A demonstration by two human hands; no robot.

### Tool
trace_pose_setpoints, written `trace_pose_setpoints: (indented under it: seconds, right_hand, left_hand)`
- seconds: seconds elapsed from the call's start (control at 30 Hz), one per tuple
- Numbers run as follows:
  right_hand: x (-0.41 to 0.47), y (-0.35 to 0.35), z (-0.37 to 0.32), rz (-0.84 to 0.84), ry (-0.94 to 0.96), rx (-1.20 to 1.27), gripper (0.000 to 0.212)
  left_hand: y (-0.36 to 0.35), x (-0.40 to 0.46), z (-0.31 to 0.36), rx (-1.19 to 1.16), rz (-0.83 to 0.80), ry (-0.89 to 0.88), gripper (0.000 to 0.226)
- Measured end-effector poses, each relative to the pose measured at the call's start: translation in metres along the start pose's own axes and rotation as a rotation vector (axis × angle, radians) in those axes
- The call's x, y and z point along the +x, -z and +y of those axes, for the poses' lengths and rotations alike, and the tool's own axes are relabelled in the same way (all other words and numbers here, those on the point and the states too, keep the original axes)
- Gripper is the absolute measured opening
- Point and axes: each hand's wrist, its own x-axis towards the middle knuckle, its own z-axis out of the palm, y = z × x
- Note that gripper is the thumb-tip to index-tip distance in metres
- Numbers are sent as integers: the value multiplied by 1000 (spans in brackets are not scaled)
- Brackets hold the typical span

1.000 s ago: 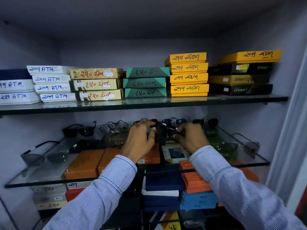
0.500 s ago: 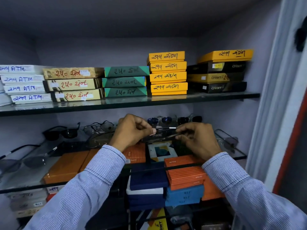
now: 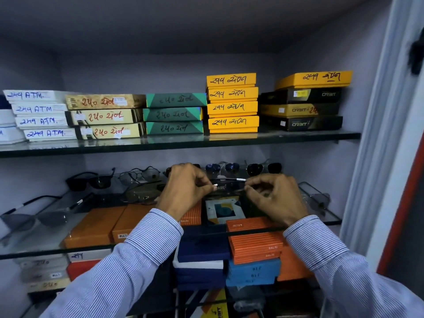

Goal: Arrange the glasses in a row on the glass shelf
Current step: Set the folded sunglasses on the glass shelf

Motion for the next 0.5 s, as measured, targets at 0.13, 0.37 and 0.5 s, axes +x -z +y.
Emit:
trace_pose_setpoints:
  seconds: [0.13,0.37,0.5]
  right_hand:
    - [16,7,2,-1,-58,-29,13]
    - [49,16,4,-97,-143,-252,14]
    - [62,17,12,-142,-267,-342,34]
  left_hand:
    - [-3,0,5,40,-26,16,10]
    - [-13,12,7,43,-7,140,9]
    - [-24,19,0,27,-22,243,11]
